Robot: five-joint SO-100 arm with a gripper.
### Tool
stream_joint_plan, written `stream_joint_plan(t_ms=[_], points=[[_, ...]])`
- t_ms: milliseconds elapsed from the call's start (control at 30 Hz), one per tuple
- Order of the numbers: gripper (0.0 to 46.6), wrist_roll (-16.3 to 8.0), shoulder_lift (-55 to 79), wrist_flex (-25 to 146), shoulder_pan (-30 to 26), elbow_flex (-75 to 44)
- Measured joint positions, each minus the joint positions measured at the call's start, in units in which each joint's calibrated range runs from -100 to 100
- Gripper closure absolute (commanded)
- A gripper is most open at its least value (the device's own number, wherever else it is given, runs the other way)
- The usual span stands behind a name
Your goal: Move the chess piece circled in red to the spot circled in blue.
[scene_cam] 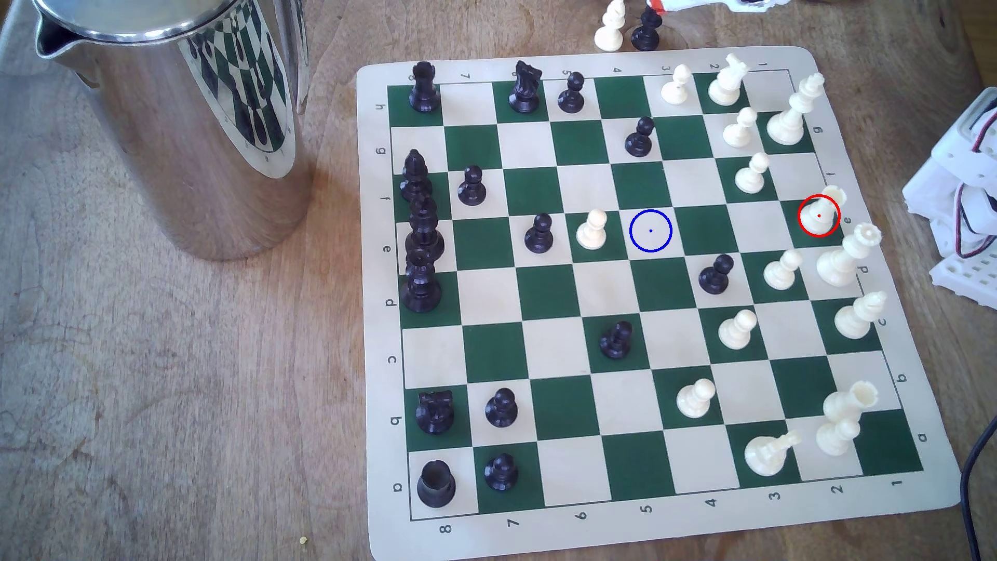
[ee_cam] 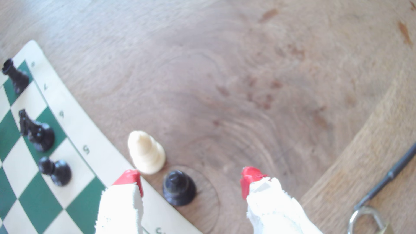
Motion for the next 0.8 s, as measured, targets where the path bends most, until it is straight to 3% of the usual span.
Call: stream_joint_plan(t_ms=[67, 133, 267, 500, 800], points=[[34.2, -0.2, 0.0, -0.2, -0.1, 0.5], [34.1, -2.6, -0.2, -0.8, -2.0, 3.2], [34.1, -4.7, -2.6, -0.1, -3.7, 4.8], [33.7, -5.3, -16.6, 9.6, -5.7, 5.2], [32.8, -5.3, -48.0, 34.3, -11.1, 5.2]])
